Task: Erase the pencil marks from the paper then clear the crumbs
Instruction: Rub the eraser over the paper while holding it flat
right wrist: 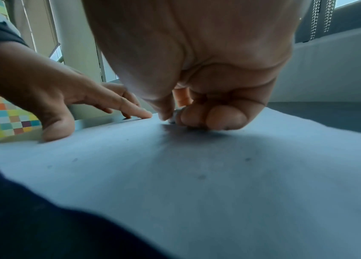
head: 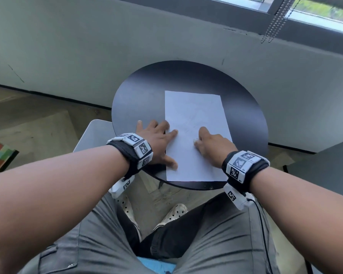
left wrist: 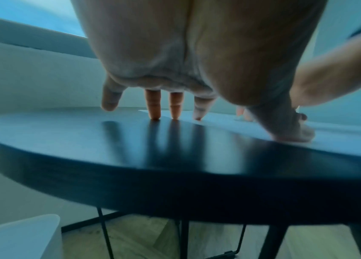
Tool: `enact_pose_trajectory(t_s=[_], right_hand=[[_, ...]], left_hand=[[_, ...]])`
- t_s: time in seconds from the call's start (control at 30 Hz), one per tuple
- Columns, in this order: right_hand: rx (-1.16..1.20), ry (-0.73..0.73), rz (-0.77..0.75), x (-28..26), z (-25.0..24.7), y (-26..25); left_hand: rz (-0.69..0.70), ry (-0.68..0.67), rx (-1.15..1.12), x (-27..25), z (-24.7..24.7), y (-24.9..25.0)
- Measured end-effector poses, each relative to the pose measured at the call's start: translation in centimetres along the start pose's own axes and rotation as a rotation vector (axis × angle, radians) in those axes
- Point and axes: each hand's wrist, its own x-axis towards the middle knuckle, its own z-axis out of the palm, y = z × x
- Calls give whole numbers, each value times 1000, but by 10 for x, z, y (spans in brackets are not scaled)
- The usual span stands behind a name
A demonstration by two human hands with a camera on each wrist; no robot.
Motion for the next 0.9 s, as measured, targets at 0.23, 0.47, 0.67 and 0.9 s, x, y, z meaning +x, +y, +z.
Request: enact_pose_trajectory(t_s=[0.23, 0.47, 0.67, 0.9], right_hand=[[-182, -29, -215, -35, 4, -16], [-252, 24, -227, -30, 7, -23], [-323, -74, -395, -51, 23, -40], [-242, 89, -289, -12, 17, -31]], left_hand=[[45, -111, -3, -3, 5, 0], [94, -119, -15, -17, 15, -1], [78, -148, -23, -15, 17, 3], [85, -173, -14, -12, 16, 1]])
